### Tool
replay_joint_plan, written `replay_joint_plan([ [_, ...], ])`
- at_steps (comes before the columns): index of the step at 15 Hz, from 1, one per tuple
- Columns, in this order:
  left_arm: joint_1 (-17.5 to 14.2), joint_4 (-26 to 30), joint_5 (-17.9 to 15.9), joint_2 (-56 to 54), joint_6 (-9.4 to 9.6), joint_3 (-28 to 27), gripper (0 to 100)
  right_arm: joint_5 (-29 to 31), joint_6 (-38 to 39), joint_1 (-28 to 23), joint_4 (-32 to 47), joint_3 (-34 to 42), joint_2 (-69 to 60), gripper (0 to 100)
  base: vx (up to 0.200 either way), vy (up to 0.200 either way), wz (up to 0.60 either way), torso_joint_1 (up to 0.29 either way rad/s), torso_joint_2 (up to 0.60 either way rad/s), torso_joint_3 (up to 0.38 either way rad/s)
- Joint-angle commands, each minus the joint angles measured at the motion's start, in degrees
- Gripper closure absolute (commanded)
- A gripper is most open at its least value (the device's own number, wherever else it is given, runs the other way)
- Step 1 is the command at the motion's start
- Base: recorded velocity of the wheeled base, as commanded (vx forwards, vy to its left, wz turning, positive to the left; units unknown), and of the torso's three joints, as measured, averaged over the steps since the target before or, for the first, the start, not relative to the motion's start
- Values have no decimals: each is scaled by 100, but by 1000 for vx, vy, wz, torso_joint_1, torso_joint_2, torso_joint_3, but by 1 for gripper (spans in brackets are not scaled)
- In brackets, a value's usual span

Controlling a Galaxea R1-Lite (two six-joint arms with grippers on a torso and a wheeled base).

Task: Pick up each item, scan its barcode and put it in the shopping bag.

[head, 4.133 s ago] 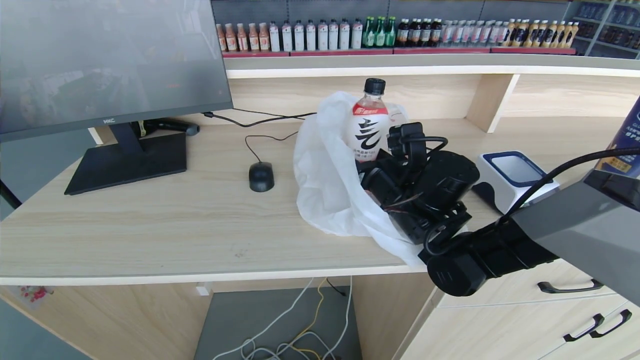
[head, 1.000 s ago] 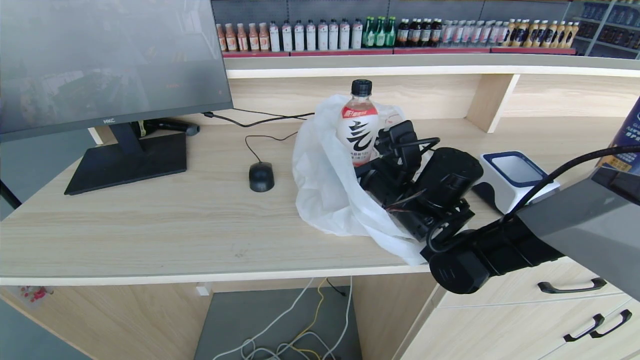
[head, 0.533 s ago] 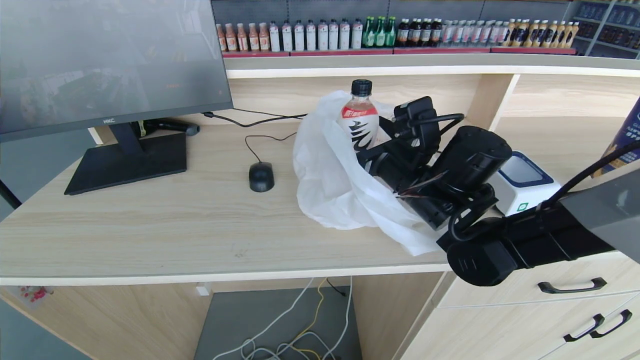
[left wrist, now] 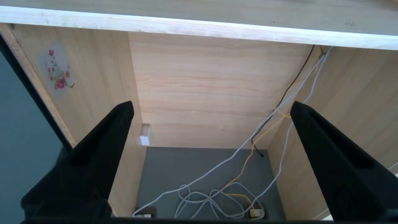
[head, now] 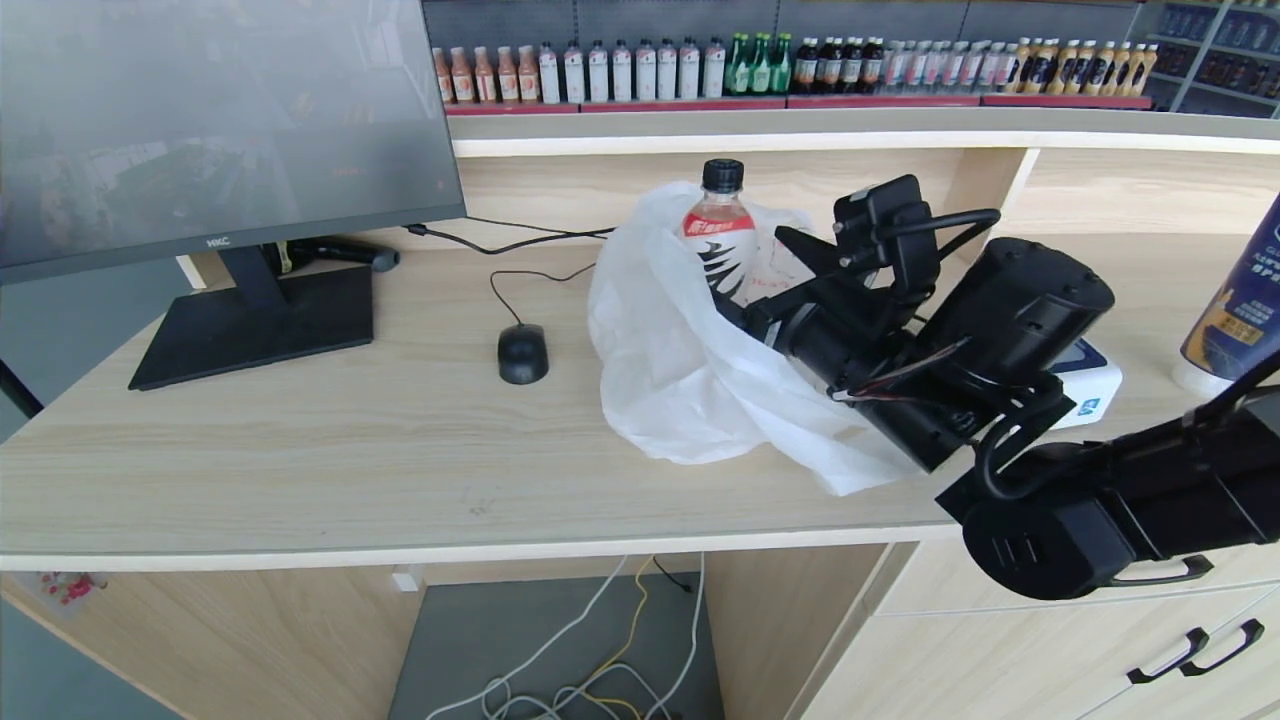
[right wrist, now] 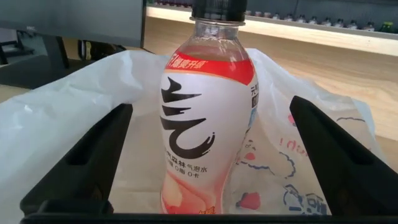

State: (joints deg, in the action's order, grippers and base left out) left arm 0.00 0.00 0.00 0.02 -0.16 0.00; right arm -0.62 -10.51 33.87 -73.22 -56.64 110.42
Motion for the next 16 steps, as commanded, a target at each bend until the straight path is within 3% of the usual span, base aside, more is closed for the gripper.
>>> replay_joint_plan([
  [1,0,0,0,-2,-2,0,0,-8,-13,24,-26,267,-188,0,0,0,0,0,0,0],
  [4,0,0,0,-2,-2,0,0,-35,-4,32,-44,390,-328,0,0,0,0,0,0,0],
  [7,0,0,0,-2,-2,0,0,-149,14,76,-149,1137,-777,0,0,0,0,0,0,0],
  [10,0,0,0,-2,-2,0,0,-149,23,85,-799,1682,-908,0,0,0,0,0,0,0],
  [12,9,0,0,-2,-2,0,0,-114,233,85,-1661,2262,-908,0,0,0,0,0,0,0],
  [16,9,0,0,-2,7,0,0,-96,269,85,-1678,2675,-1119,0,0,0,0,0,0,0],
])
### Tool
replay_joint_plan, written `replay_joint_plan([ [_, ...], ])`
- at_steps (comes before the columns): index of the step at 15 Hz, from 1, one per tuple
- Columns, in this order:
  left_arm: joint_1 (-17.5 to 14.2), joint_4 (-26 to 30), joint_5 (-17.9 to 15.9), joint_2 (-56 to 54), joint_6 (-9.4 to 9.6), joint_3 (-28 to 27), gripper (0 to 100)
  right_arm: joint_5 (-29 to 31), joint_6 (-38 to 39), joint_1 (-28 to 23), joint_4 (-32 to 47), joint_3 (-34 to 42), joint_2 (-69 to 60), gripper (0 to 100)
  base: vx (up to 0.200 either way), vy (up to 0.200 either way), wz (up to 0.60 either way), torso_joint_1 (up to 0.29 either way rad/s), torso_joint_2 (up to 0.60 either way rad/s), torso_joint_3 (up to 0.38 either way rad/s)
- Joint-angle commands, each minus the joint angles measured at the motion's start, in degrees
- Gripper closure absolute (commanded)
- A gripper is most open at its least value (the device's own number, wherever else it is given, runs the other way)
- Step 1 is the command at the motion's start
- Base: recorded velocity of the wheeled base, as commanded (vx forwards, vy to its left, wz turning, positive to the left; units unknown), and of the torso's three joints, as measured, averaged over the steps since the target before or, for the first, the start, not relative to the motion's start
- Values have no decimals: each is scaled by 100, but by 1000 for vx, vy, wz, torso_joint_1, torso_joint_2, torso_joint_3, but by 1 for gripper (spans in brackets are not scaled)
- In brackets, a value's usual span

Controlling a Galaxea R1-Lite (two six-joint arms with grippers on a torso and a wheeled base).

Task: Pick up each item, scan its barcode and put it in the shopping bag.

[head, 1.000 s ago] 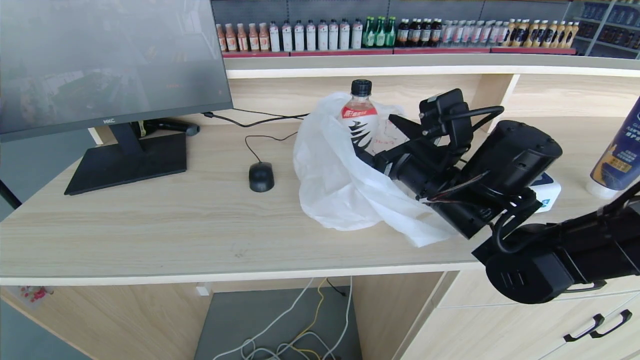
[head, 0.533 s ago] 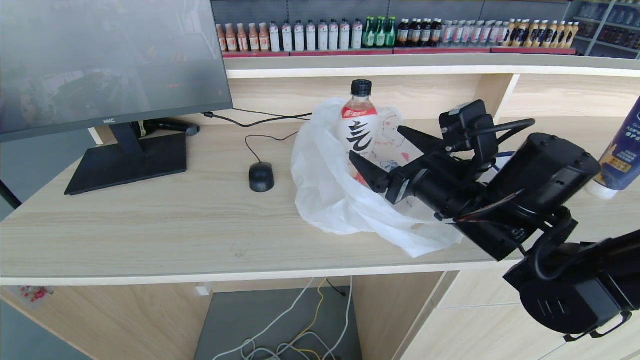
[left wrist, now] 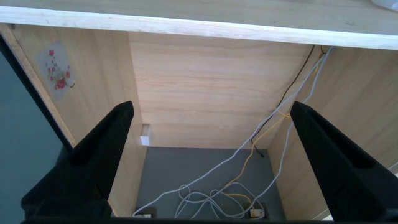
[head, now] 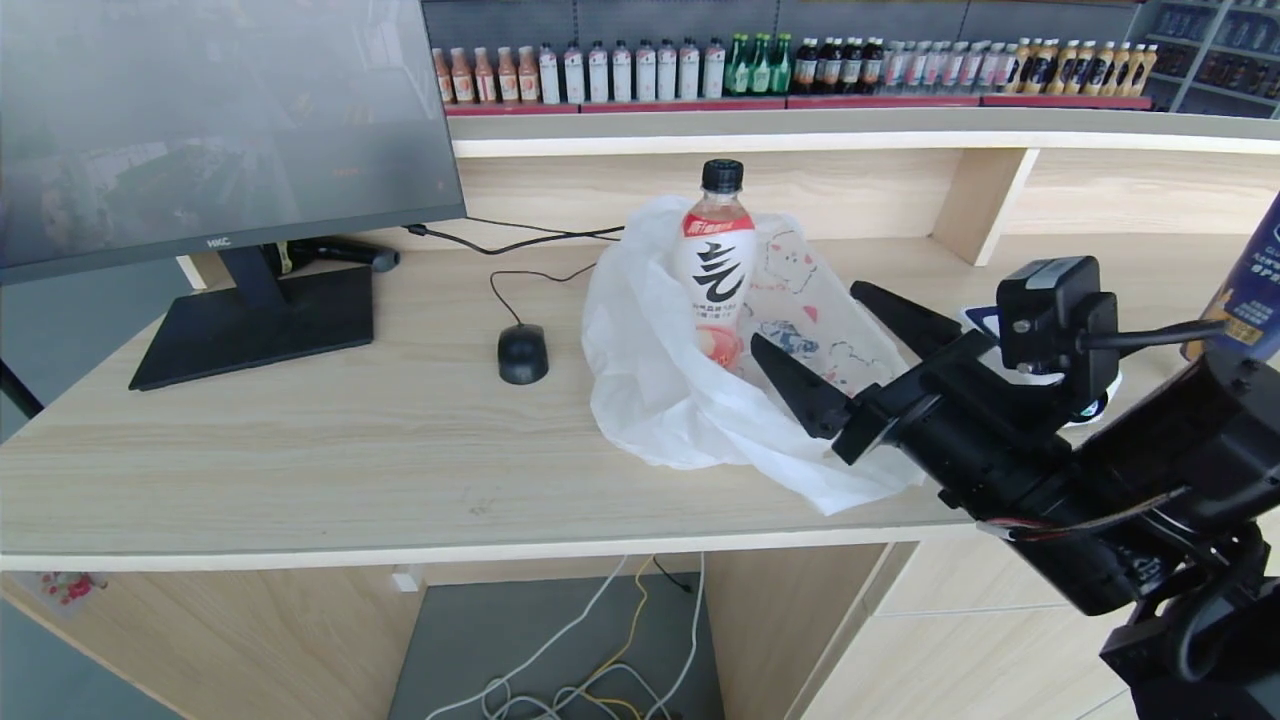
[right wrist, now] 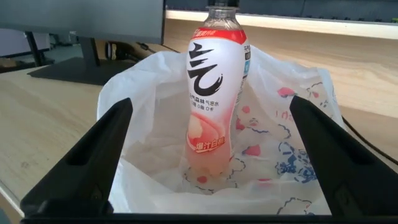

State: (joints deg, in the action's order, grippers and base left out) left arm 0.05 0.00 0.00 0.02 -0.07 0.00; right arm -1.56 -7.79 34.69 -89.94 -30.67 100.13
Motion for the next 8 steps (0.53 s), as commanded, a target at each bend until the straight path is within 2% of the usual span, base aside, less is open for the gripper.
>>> replay_joint_plan([
  [1,-5,0,0,-2,-1,0,0,-2,-3,2,-6,9,-117,0,0,0,0,0,0,0],
  [3,-5,0,0,-2,-28,0,0,15,120,-15,-6,-308,-73,0,0,0,0,0,0,0],
  [8,-5,0,0,-2,-37,0,0,147,243,37,-6,79,-126,0,0,0,0,0,0,0],
])
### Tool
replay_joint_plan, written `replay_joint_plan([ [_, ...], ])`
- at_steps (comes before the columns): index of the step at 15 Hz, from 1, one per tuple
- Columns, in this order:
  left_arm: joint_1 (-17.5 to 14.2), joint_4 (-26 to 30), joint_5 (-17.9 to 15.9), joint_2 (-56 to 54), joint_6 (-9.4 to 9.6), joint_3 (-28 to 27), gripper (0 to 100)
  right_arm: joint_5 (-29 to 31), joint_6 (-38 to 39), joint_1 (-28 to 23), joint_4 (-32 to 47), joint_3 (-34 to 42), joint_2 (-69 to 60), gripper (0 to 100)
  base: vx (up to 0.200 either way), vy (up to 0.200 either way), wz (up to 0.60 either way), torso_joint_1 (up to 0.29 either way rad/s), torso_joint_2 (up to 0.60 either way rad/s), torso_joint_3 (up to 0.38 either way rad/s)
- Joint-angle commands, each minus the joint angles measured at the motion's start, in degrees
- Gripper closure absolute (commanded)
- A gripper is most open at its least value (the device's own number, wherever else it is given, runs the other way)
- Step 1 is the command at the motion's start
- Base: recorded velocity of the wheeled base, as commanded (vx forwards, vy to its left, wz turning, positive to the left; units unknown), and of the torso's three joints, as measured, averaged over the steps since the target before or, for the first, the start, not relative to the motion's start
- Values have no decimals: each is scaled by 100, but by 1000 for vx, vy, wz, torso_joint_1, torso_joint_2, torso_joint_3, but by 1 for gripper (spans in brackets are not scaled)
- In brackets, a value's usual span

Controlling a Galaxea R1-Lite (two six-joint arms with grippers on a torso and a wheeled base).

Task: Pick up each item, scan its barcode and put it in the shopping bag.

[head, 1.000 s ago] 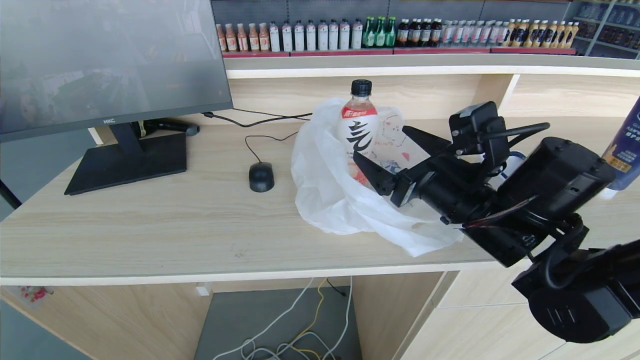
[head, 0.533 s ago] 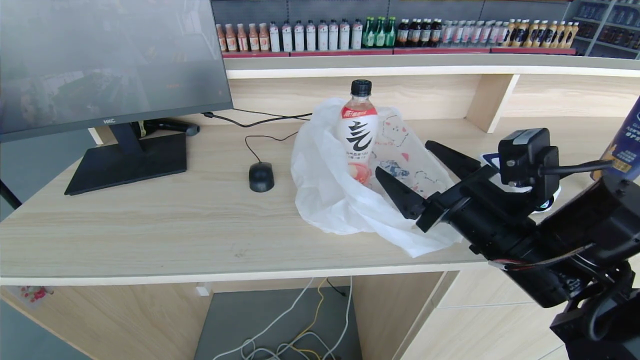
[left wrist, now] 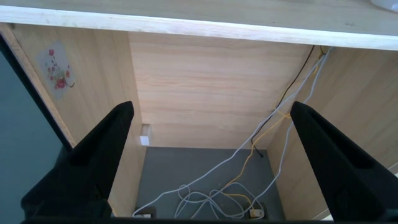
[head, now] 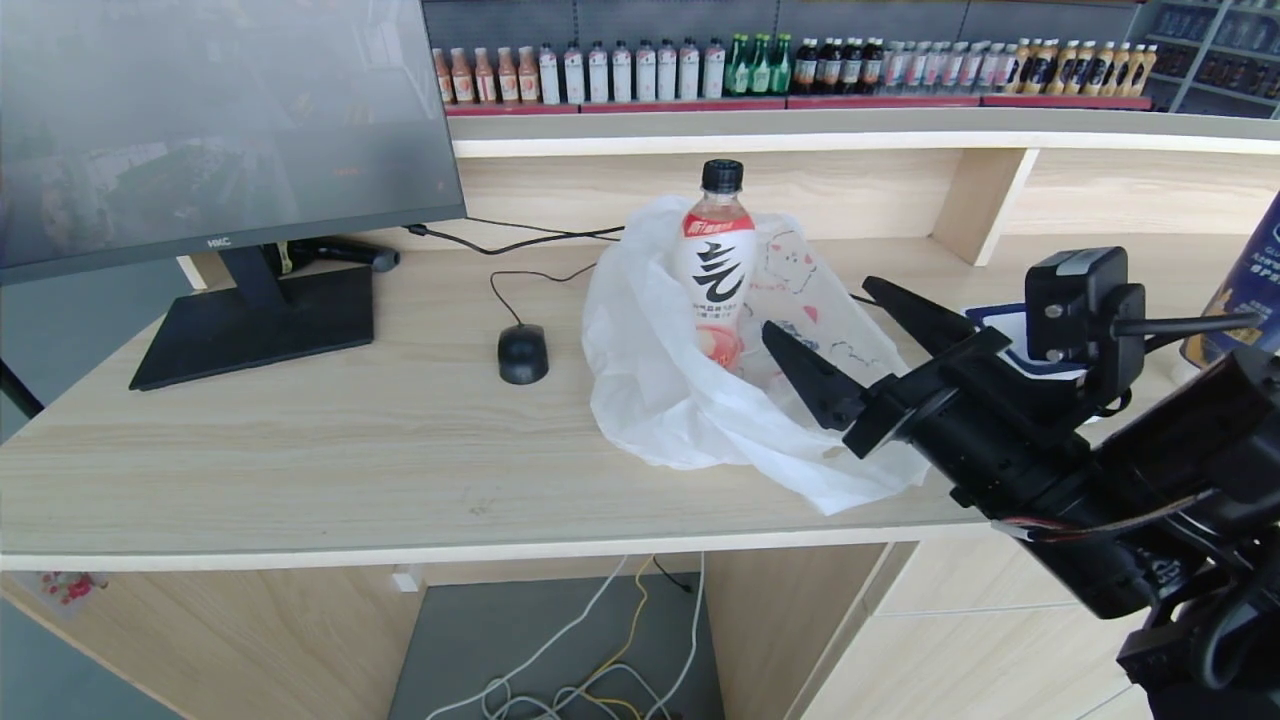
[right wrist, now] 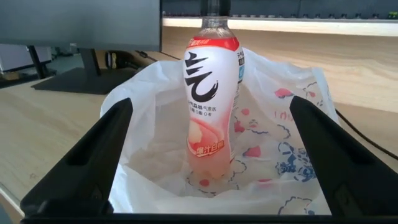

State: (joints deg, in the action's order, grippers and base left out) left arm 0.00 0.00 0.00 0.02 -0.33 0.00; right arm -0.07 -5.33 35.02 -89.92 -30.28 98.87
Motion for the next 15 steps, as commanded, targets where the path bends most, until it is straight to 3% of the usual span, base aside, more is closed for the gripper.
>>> replay_joint_plan([
  [1,0,0,0,-2,-2,0,0,-1,-3,4,-8,57,1,0,0,0,0,0,0,0],
  [5,0,0,0,-2,-2,0,0,-1,-3,4,-8,110,-96,0,-150,0,0,7,2,3],
  [9,0,0,0,-2,15,0,0,-1,5,4,-8,119,-87,0,0,0,0,0,0,0],
  [15,0,0,0,-2,-11,0,0,-1,5,4,-8,128,-69,0,0,-200,0,10,6,2],
])
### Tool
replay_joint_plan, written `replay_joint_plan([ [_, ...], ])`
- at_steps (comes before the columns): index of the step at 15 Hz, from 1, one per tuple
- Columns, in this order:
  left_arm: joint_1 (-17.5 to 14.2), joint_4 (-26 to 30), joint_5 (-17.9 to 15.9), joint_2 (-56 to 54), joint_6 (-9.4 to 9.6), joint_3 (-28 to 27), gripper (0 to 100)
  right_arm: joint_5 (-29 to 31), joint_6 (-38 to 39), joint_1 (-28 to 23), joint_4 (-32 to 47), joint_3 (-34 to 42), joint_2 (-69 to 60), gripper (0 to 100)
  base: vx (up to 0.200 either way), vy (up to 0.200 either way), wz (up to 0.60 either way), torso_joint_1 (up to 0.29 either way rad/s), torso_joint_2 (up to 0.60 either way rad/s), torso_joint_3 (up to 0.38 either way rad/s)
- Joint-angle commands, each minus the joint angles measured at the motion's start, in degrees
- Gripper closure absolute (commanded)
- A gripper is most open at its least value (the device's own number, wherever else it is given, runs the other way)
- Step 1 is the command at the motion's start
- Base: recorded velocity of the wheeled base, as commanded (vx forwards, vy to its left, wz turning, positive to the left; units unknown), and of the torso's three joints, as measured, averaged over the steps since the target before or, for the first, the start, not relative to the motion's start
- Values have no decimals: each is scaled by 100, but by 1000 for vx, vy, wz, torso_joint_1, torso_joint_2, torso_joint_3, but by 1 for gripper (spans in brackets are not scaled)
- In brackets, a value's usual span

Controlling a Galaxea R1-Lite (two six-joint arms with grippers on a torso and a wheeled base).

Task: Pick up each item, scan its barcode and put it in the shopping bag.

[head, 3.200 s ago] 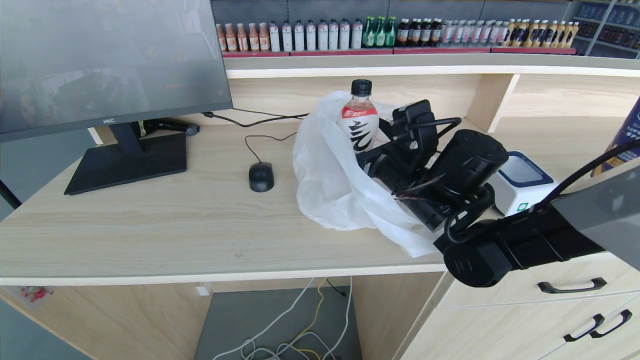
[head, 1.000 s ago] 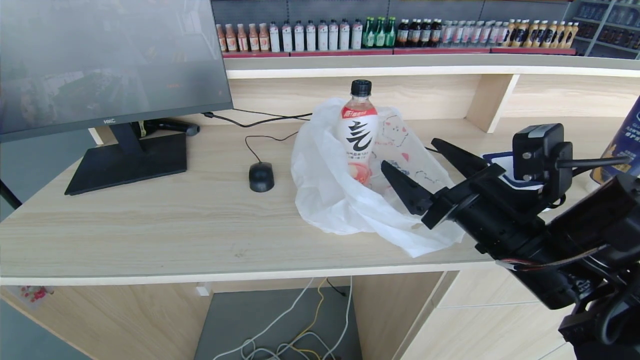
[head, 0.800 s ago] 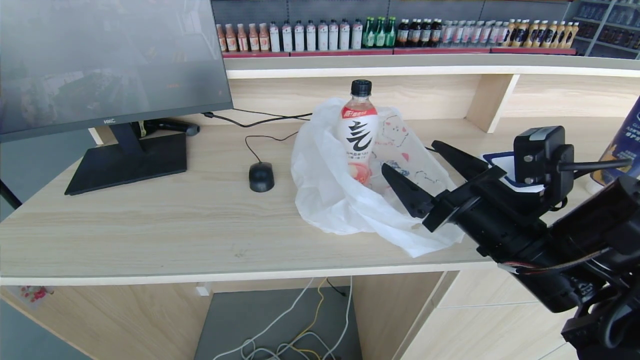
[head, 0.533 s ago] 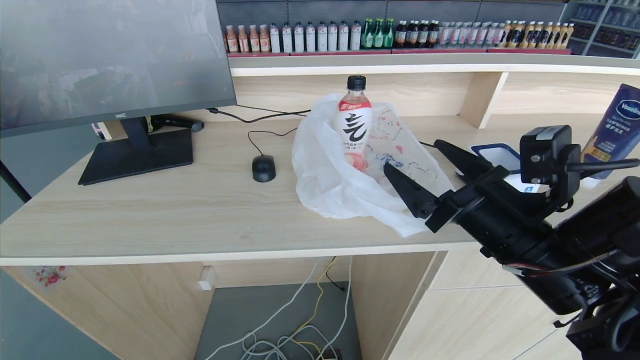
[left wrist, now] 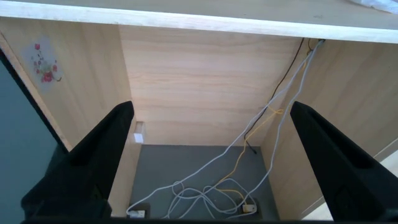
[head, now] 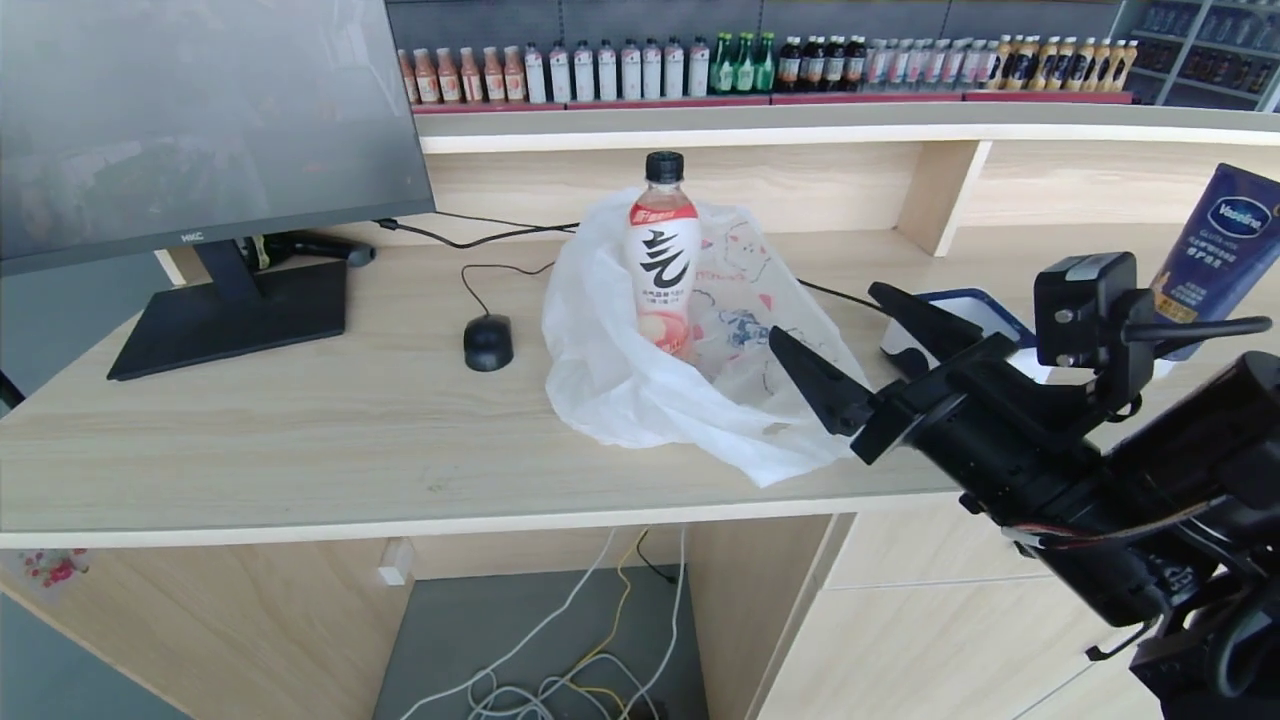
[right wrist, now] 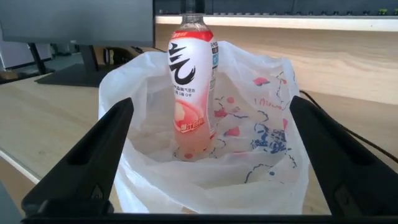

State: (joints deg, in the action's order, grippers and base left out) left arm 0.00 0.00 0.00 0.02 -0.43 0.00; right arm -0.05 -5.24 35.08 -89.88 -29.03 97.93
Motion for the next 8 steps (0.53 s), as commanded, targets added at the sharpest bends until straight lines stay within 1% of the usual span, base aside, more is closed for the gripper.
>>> replay_joint_plan([
  [1,0,0,0,-2,-1,0,0,-4,-3,-2,-12,2,25,0,0,-200,0,-2,2,2],
  [8,0,0,0,-2,-10,0,0,-4,-3,-2,-12,46,-10,0,0,-200,0,2,2,2],
])
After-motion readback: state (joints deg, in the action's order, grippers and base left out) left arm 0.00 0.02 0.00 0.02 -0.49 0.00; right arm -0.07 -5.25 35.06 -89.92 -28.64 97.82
